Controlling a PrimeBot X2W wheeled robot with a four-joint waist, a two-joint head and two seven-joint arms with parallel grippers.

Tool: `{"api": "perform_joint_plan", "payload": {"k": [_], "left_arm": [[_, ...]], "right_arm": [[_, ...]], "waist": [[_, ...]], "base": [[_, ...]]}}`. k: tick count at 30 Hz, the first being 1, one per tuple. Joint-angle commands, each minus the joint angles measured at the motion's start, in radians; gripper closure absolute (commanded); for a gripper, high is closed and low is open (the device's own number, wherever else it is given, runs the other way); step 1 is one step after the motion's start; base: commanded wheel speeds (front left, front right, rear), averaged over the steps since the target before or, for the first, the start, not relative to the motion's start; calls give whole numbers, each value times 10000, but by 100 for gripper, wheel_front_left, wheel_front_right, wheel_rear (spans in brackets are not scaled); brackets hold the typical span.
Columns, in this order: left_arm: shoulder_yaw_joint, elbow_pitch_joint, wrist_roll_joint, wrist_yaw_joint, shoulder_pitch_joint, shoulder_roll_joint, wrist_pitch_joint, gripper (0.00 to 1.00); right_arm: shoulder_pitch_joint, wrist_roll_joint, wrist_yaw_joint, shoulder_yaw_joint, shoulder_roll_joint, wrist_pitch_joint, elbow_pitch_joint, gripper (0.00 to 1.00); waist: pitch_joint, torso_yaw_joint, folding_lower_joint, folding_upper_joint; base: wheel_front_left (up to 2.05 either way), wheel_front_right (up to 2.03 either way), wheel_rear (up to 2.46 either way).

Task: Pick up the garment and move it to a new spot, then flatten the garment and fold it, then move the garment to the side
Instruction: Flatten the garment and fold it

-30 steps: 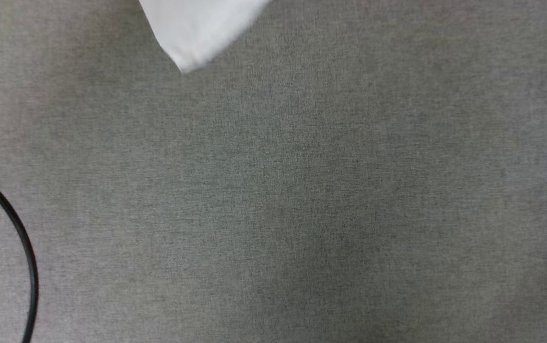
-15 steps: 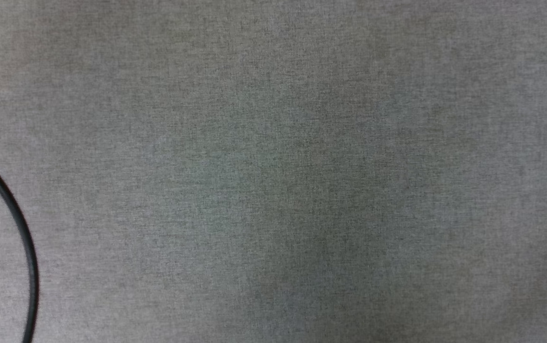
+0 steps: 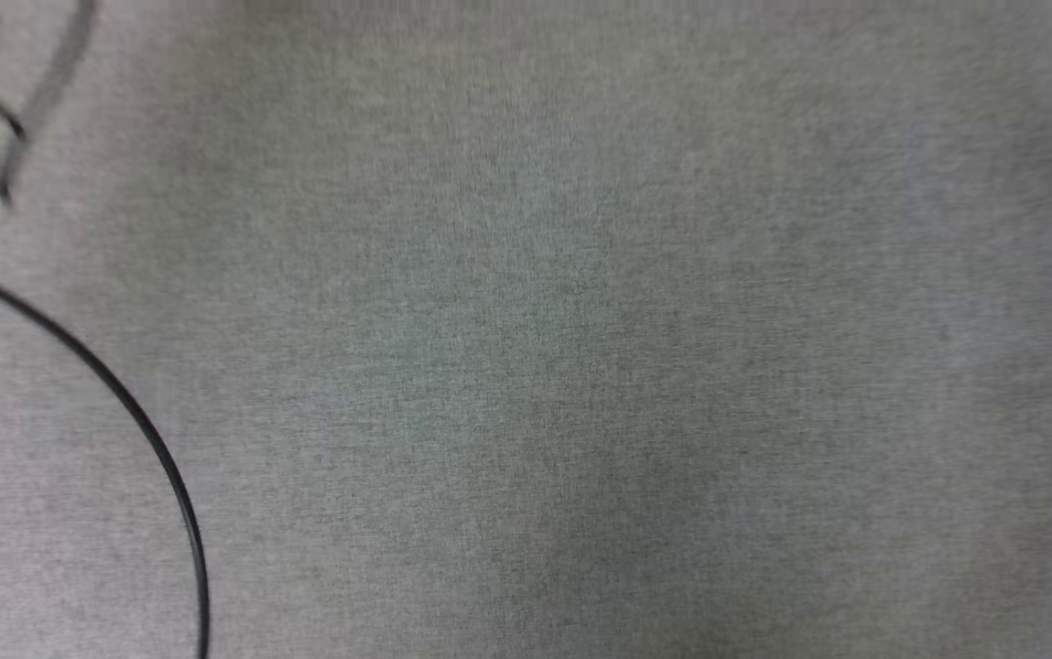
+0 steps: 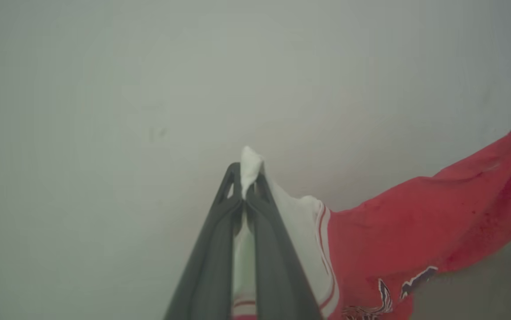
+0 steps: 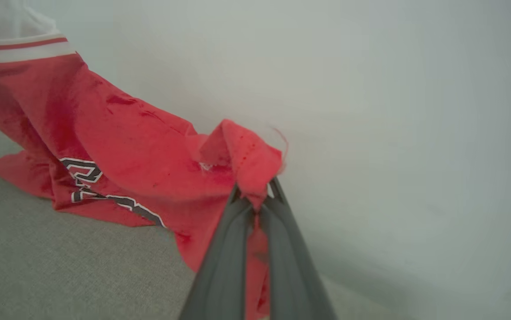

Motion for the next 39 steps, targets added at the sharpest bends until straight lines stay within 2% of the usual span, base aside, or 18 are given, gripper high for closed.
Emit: {"api": "perform_joint_plan", "payload": {"k": [1,7,17,25,31,39], "left_arm": [[-66,-150,-52,47,582,44,-101,100],[-309,-1205,-399,615,3690,325,-305,100],[-468,-4217,-1321,2231,9070,1408,-337,100],[-762,-6216,-2096,3415,12776,2135,-378,100],[-675,-7113,-2770,3882,14742,2408,-456,100],[-780,-7735,-3308,4174,16510,2372,-484,100]], "right_arm": [[450,108,-7,193,64,-81,24,100],[2383,865,-7,1382,-215,-524,-302,100],[5397,2282,-7,2948,-1451,-1085,-1355,100],[7718,2970,-7,3540,-2450,-1354,-2276,100],[9277,3352,-7,3508,-3143,-1402,-2968,100],[10897,3402,-7,3237,-3915,-1152,-3956,100]], "waist": [[-411,-27,-1,0],[-1447,-29,-1,0],[-3268,-118,-1,0],[-4289,-205,-1,0],[-4844,-206,-1,0],[-5265,-152,-1,0]], "base": [[0,0,0],[0,0,0],[0,0,0],[0,0,0],[0,0,0],[0,0,0]]}}
